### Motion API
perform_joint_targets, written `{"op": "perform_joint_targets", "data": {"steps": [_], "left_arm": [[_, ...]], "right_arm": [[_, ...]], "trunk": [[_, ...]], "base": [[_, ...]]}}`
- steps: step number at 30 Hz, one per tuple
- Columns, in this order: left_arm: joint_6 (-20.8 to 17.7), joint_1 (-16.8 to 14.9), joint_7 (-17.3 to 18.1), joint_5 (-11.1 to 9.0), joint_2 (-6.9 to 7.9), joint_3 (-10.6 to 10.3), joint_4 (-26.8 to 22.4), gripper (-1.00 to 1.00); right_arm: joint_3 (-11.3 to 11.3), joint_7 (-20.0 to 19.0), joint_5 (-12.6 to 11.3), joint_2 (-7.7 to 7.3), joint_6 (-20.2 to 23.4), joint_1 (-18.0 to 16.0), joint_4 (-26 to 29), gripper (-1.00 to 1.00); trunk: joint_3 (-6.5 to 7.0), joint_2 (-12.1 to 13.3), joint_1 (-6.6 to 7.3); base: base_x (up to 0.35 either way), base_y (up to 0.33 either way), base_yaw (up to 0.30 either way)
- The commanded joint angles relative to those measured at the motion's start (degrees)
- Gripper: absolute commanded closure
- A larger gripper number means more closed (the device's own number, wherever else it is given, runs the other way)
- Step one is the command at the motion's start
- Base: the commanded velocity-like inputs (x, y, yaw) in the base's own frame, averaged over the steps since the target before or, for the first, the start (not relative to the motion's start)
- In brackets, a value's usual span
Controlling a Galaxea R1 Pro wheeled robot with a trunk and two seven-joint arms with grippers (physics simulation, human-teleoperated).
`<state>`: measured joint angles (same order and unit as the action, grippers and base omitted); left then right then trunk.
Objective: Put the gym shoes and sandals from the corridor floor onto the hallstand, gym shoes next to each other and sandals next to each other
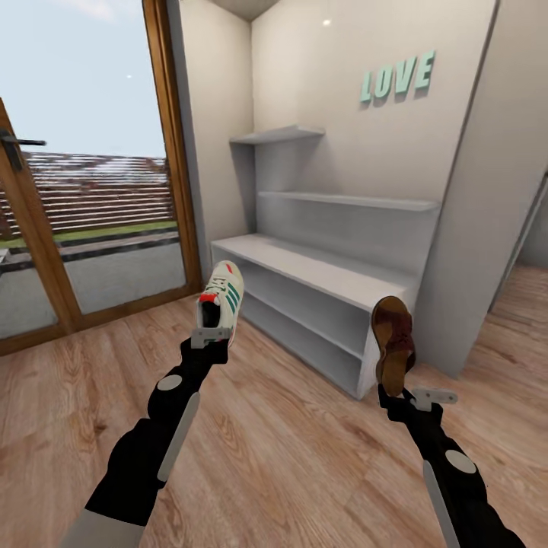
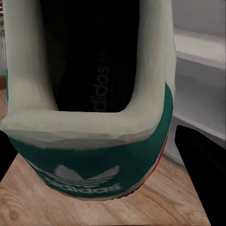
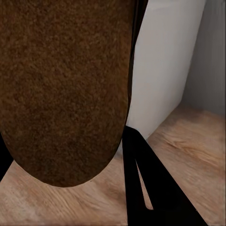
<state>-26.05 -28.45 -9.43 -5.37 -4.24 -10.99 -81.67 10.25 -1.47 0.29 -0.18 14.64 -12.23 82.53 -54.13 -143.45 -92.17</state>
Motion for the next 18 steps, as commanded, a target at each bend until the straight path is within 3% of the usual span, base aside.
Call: {"op": "perform_joint_targets", "data": {"steps": [1,14,18], "left_arm": [[-0.23,-0.03,-0.5,-0.56,0.02,-0.09,-0.07,1.0],[-0.23,-0.03,-0.5,-0.6,0.02,-0.09,-0.07,1.0],[-0.23,-0.03,-0.5,-0.61,0.02,-0.09,-0.07,1.0]], "right_arm": [[0.03,-0.03,-0.11,0.0,0.38,-0.05,0.09,1.0],[0.03,-0.03,-0.11,0.0,0.39,-0.03,0.09,1.0],[0.03,-0.03,-0.11,0.0,0.39,-0.06,0.1,1.0]], "trunk": [[-0.01,-0.03,0.03],[0.63,-0.03,0.03],[0.82,-0.03,0.03]], "base": [[-0.211,0.207,-0.283],[-0.048,0.048,-0.283],[0.0,0.218,-0.283]]}}
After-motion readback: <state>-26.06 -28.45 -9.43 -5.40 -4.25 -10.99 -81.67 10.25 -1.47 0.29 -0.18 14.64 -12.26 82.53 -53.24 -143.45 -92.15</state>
